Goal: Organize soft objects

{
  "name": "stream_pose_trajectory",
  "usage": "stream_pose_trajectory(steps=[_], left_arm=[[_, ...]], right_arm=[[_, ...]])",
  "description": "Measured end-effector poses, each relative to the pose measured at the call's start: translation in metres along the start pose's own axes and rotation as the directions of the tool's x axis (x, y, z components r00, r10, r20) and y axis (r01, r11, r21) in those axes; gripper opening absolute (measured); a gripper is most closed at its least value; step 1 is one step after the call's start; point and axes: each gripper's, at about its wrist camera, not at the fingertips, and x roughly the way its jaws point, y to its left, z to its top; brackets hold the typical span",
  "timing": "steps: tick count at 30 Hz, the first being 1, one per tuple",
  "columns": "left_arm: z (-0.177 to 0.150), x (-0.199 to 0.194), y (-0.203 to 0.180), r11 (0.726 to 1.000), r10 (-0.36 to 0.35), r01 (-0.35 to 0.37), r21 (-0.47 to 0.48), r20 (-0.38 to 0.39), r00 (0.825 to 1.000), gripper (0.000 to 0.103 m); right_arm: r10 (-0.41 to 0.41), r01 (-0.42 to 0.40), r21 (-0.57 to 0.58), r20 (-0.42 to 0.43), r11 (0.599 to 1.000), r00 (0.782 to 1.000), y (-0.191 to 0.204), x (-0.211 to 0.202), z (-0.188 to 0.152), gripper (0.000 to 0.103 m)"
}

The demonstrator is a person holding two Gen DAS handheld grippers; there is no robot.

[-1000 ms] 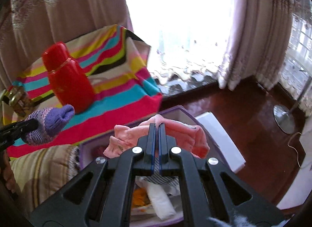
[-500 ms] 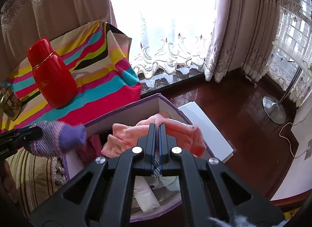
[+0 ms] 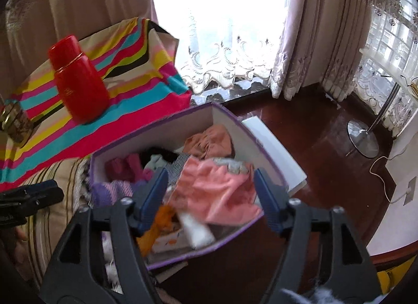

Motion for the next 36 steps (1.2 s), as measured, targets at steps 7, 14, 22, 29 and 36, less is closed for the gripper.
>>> stream_pose_trajectory(steps=[7,14,22,29,36], left_arm=[[-0.04,-0.019,-0.006,0.999,0.033,-0.033,-0.016,0.028,0.999,0.083],[-0.041,-0.013,-0.011,0.999,0.053,-0.052,-0.004,0.036,0.998,0.096],[-0.04,-0.012,-0.009,0.999,0.029,-0.029,-0.018,0.036,0.999,0.1],[-0.041,-0.012,-0.008,0.999,0.033,-0.032,-0.019,0.041,0.999,0.1],[-0.042,-0.011,-0.01,0.999,0.05,-0.049,-0.006,0.039,0.998,0.1]], right_arm=[[-0.004,0.003,-0.007,-0.079,1.0,0.997,0.013,-0.008,-0.046,0.076],[-0.01,0.007,-0.031,-0.094,0.999,0.995,0.018,-0.007,-0.057,0.076],[-0.023,0.021,-0.029,-0.092,0.999,0.995,0.015,-0.003,-0.055,0.076],[-0.019,0.016,-0.034,-0.091,0.999,0.996,0.017,-0.003,-0.055,0.076],[-0.014,0.011,-0.038,-0.095,0.999,0.995,0.017,-0.002,-0.055,0.076]])
